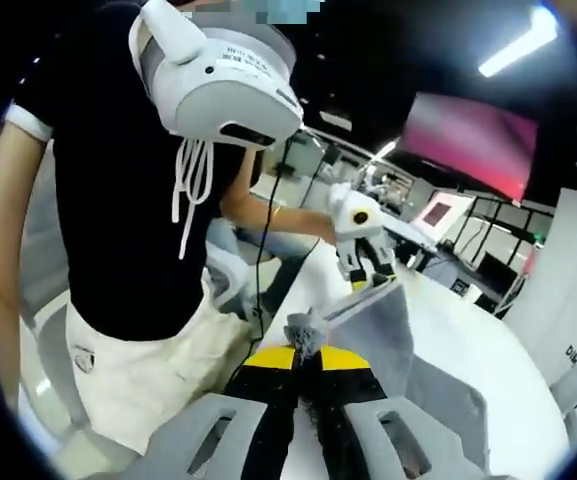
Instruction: Open the folded towel by lifting each exposed corner and separating the folded layers until the towel lies flat within the target outline without major curled edges
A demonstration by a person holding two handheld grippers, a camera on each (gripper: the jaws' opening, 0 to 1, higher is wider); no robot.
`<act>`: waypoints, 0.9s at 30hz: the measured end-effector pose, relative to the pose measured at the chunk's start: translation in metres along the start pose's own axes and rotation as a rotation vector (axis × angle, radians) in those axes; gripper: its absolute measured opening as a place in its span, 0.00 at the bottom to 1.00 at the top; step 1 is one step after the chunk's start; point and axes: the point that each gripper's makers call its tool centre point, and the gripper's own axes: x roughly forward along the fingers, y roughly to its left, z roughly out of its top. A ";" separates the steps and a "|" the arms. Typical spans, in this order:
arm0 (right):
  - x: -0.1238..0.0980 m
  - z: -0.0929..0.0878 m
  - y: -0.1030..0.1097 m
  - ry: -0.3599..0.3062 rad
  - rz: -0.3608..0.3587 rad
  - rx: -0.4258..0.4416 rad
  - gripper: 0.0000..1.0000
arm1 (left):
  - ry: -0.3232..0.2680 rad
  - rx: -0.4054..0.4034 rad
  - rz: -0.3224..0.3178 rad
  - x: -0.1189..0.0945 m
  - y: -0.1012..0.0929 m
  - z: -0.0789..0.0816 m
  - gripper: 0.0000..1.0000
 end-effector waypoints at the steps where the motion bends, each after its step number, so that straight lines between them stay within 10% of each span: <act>1: -0.001 -0.002 0.001 0.006 0.000 0.006 0.00 | 0.008 0.002 -0.013 0.001 -0.004 -0.003 0.10; 27: -0.028 -0.046 0.002 0.129 -0.121 0.138 0.00 | 0.000 0.027 -0.164 0.023 -0.057 -0.001 0.06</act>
